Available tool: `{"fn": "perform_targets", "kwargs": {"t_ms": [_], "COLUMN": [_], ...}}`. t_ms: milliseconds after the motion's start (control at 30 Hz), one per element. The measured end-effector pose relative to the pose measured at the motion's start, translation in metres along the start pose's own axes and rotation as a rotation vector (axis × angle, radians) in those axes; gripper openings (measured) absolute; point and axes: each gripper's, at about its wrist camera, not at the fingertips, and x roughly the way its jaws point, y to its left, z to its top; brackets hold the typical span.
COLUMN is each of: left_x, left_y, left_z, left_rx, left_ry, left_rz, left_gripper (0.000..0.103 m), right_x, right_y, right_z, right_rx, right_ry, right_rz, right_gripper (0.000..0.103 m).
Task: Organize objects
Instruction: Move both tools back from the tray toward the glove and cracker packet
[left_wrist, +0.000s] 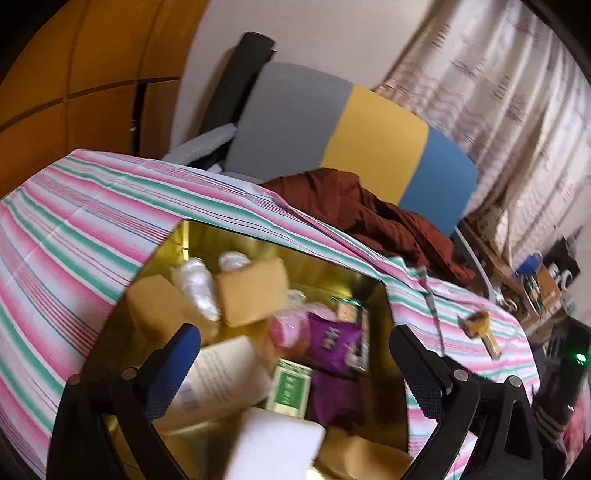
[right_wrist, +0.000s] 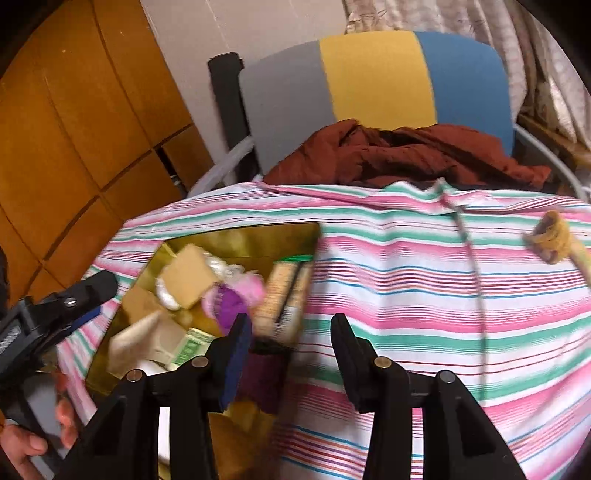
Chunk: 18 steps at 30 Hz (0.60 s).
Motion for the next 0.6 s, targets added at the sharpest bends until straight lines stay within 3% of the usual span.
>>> {"fn": "perform_targets", "kwargs": {"t_ms": [300,600], "left_x": [0.004,0.018], "left_y": [-0.047,-0.102], "left_z": [-0.018,-0.038], "left_rx": [0.123,0.276], "left_ry": [0.04,0.084], "left_rz": [-0.07,-0.084], "left_gripper": [0.103,0.103], "right_x": [-0.019,-0.034], "right_y": [-0.052,-0.103], "right_z": [-0.008,-0.017], "right_rx": [0.068,0.139], "right_ry": [-0.004,-0.015], "right_rz": [-0.123,-0.19], "right_gripper": [0.045,0.046]}}
